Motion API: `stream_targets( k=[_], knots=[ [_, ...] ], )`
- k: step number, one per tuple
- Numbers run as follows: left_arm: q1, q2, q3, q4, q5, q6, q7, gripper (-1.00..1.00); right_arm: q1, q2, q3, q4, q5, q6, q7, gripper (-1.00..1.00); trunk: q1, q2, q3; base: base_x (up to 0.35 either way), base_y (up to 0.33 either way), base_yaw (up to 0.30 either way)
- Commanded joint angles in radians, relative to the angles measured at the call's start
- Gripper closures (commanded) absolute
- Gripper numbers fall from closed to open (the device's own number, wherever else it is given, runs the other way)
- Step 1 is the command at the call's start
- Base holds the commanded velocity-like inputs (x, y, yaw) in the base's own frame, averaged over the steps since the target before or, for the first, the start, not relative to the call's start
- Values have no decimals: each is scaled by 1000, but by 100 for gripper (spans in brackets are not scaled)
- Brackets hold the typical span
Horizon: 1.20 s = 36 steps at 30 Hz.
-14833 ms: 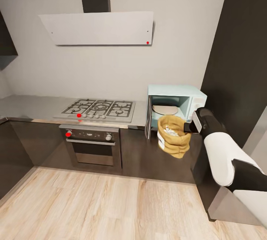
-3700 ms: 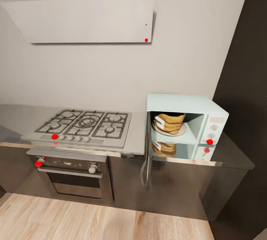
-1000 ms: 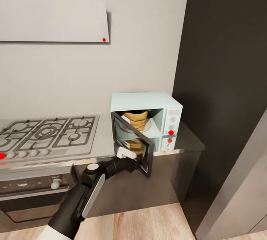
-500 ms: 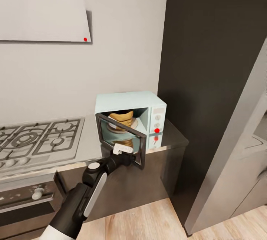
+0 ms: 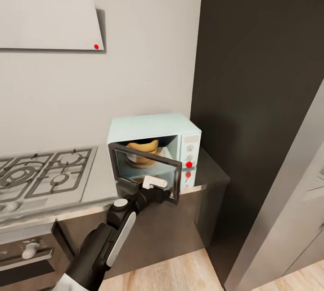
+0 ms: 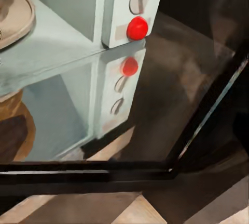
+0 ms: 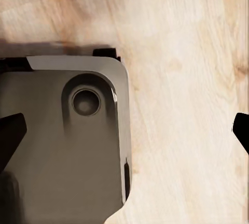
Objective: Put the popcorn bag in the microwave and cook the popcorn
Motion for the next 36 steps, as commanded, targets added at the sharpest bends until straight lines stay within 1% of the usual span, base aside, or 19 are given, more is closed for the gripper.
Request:
stream_targets(
  k=[1,2,5,27,30,36],
  knots=[
    [0,-6,-43,0,65,8,30,-100,-1,-1,-9,3,9,-6,2,-100,1,-1,-1,251,-175,0],
    [0,-8,-43,1,73,8,36,-100,-1,-1,-9,3,9,-6,2,-100,1,-1,-1,250,-175,0],
    [0,-9,-44,1,78,8,39,-100,-1,-1,-9,3,9,-6,2,-100,1,-1,-1,250,-175,0],
    [0,0,-40,-4,78,7,41,-100,-1,-1,-9,3,9,-6,2,-100,1,-1,-1,229,-165,0],
    [0,3,-38,-5,78,7,41,-100,-1,-1,-9,3,9,-6,2,-100,1,-1,-1,153,-88,0],
    [-1,6,-37,-5,78,8,41,-100,-1,-2,-9,3,9,-5,2,-100,1,-1,-1,22,-8,0]
  ],
)
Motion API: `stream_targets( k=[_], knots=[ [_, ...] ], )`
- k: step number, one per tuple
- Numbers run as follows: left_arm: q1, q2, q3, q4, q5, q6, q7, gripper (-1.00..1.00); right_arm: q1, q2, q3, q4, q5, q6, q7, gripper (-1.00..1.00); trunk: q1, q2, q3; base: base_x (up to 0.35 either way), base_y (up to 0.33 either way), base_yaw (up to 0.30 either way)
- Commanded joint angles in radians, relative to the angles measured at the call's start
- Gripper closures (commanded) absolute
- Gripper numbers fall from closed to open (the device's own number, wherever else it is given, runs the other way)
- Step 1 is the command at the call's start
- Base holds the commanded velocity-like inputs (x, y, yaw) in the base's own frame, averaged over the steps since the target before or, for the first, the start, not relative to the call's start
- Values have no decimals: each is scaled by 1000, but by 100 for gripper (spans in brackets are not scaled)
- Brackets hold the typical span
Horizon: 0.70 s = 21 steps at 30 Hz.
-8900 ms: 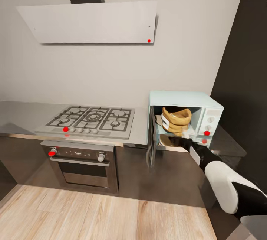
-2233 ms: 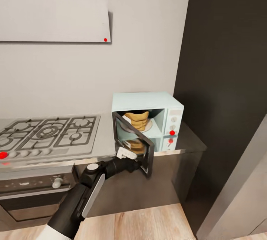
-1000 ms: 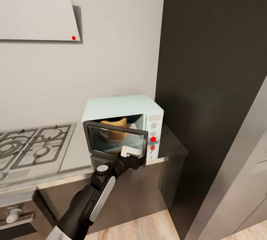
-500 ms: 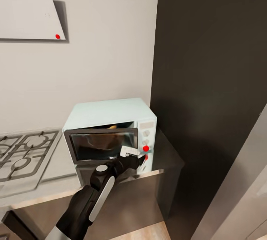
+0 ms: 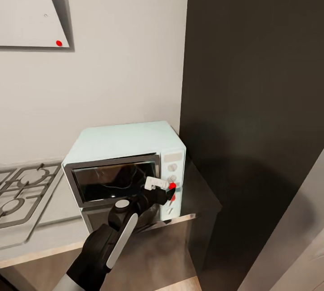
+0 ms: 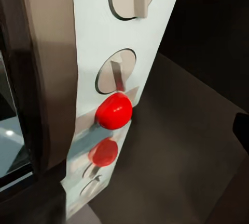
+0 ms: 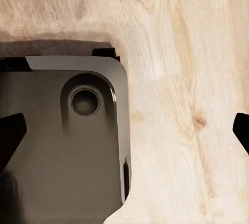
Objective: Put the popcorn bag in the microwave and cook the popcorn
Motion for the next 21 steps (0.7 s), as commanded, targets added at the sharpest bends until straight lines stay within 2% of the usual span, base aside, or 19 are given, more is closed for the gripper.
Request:
stream_targets(
  k=[1,5,15,18,21],
  knots=[
    [-1,0,1,-1,1,5,1,-100,-1,-1,-9,3,9,-6,2,-100,0,-1,-1,1,-1,0],
    [0,0,2,0,1,5,40,-100,-1,-1,-9,3,9,-6,2,-100,0,-1,-1,15,0,0],
    [0,0,2,2,1,5,48,-100,-1,-1,-9,3,9,-6,2,-100,0,-1,-1,108,0,0],
    [0,0,1,2,2,5,48,-100,-1,-1,-9,3,9,-6,2,-100,0,-1,-1,-68,0,0],
    [2,0,0,0,5,5,50,-100,-1,-1,-9,3,9,-5,2,-100,0,-1,-1,-283,0,0]
  ],
)
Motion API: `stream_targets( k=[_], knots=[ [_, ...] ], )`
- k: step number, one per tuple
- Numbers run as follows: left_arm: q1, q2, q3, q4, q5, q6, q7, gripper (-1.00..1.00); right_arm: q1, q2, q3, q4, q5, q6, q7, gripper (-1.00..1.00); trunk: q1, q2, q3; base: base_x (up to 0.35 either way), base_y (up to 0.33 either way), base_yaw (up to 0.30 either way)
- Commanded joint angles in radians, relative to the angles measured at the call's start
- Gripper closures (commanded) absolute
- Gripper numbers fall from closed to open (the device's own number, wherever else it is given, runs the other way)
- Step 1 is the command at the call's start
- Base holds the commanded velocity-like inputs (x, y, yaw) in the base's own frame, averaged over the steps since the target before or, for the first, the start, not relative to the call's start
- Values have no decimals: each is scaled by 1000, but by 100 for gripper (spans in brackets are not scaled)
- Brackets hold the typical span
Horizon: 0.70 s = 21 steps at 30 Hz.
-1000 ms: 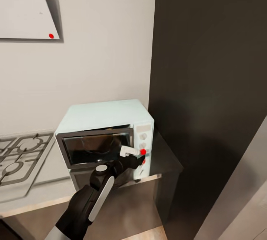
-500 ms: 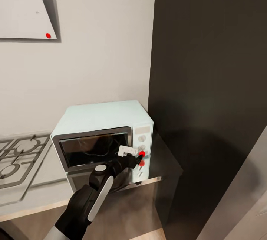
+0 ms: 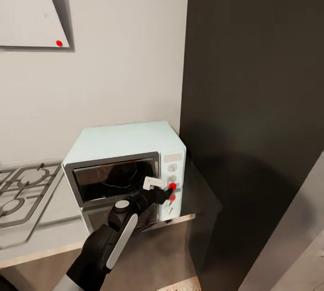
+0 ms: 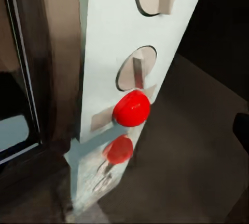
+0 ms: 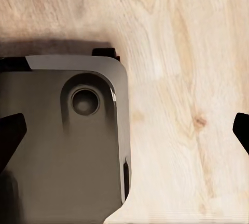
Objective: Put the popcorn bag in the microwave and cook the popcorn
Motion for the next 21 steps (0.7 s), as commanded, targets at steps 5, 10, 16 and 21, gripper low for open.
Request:
stream_targets(
  k=[5,10,16,21],
  knots=[
    [0,-1,1,0,3,6,3,-100,-1,0,-9,3,9,-6,2,-100,0,-1,-1,-333,0,0],
    [0,-2,0,0,5,6,4,-100,-1,1,-9,3,9,-5,2,-100,0,-1,-1,-336,0,0],
    [0,-5,-3,1,5,7,4,-100,-1,0,-9,3,7,-6,2,-100,0,-1,-1,-336,0,0],
    [0,-12,-5,68,37,2,2,-100,-1,-1,-10,3,7,-6,2,-100,0,-1,-1,-336,0,0]
  ],
)
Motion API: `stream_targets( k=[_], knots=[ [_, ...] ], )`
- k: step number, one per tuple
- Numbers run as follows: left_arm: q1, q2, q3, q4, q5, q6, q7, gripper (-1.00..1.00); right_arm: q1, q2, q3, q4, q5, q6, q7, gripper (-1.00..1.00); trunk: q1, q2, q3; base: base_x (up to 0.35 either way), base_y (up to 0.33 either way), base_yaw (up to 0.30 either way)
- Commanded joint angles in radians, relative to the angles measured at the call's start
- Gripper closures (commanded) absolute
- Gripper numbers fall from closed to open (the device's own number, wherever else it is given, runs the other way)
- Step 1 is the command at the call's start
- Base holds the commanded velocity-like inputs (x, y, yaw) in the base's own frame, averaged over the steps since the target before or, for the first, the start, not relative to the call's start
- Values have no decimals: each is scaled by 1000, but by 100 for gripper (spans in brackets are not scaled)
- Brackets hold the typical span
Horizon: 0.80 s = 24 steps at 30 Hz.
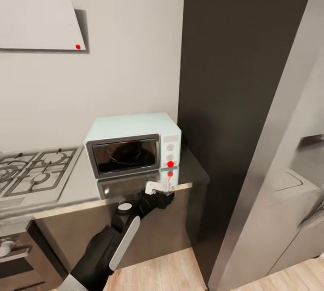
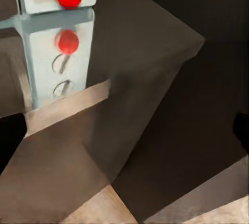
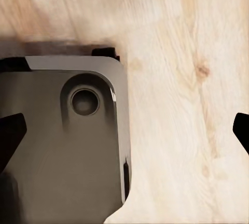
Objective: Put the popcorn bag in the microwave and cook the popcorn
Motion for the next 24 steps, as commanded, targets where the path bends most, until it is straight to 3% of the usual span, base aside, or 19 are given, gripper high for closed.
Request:
stream_targets(
  k=[1,3,5,7,8,10,12,14,15,18,24],
  knots=[
    [-1,0,1,42,28,1,-1,-100,-1,-1,-9,3,9,-6,2,-100,-1,-1,-1,-333,0,0],
    [-1,5,2,116,79,-5,-5,-100,-1,0,-9,3,9,-6,2,-100,-1,-1,-1,-237,0,0],
    [-1,11,5,244,87,-8,-9,-100,-1,0,-8,3,9,-6,2,-100,-1,-1,-1,-51,0,0],
    [-1,20,8,423,88,-23,-10,-100,-1,-1,-7,3,10,-6,3,-100,-1,-1,-1,-11,0,0],
    [-1,37,8,554,90,-57,-8,-100,-1,-1,-7,3,10,-6,3,-100,-1,-1,-1,-2,0,0],
    [-1,47,9,702,115,-100,-7,-100,-1,-1,-6,3,10,-7,3,-100,-1,-1,-1,-1,0,0],
    [-1,51,9,920,186,-186,-9,-100,-1,0,-6,3,10,-7,3,-100,-1,-1,-1,0,0,0],
    [-1,52,8,1141,267,-352,-10,-100,-1,0,-7,3,11,-7,3,-100,-1,-1,-1,0,0,0],
    [0,54,8,1217,291,-433,-11,-100,-1,0,-7,2,11,-7,3,-100,-1,-1,-1,0,0,0],
    [3,87,8,1285,313,-518,-9,-100,-1,1,-7,3,9,-6,3,-100,-1,-1,-1,0,0,0],
    [156,131,8,1296,322,-543,-10,-100,-1,1,-9,3,9,-6,3,-100,-1,-1,-1,0,0,51]
  ],
)
